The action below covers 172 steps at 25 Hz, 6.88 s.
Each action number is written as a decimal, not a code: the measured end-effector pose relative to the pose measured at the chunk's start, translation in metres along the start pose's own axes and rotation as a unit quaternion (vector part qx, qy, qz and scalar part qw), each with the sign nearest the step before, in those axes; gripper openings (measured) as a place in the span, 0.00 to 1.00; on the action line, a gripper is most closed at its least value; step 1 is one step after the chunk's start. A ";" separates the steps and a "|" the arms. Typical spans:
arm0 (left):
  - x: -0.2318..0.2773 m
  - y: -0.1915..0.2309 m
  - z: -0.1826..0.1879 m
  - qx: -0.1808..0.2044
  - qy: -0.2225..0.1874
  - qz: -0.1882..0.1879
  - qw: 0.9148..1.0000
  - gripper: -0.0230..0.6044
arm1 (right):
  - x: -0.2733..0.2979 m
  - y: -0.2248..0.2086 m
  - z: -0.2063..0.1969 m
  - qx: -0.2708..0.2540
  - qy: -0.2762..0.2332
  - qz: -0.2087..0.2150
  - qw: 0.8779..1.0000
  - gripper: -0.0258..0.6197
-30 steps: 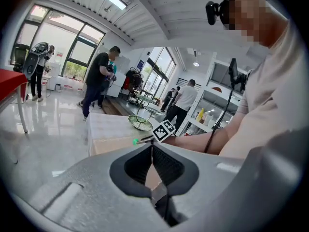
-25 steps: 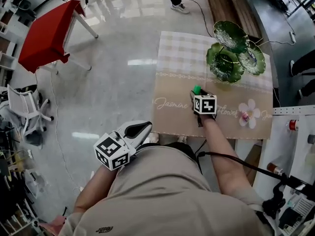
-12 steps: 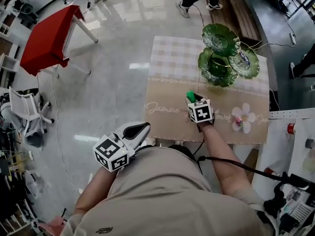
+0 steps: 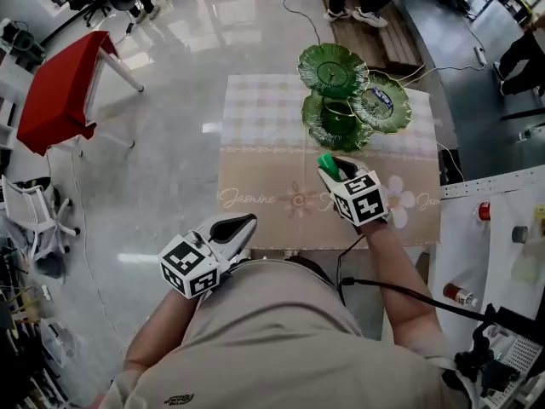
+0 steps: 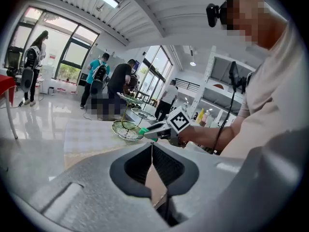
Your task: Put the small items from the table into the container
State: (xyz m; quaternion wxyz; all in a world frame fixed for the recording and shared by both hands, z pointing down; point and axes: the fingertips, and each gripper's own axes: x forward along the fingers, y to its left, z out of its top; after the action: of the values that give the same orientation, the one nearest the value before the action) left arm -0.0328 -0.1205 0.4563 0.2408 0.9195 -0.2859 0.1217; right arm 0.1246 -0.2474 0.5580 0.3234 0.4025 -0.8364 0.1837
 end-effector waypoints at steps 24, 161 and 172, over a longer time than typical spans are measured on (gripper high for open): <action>0.014 -0.002 -0.001 -0.033 -0.026 0.081 0.996 0.05 | -0.017 -0.206 0.067 -0.111 0.032 -0.043 0.992 0.30; 0.095 -0.082 -0.002 0.045 0.051 -0.073 0.995 0.05 | -0.066 -0.116 -0.264 -0.041 0.161 -0.078 0.983 0.33; 0.116 -0.093 0.003 0.052 0.049 -0.092 0.993 0.05 | -0.110 -0.116 -0.193 -0.063 0.101 -0.064 0.991 0.32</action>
State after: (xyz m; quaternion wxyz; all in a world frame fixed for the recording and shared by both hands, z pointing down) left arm 0.1153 -0.1087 0.4607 0.2166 0.9462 -0.1809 0.1585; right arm 0.3438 -0.1476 0.6278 0.4421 0.4133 -0.7820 0.1489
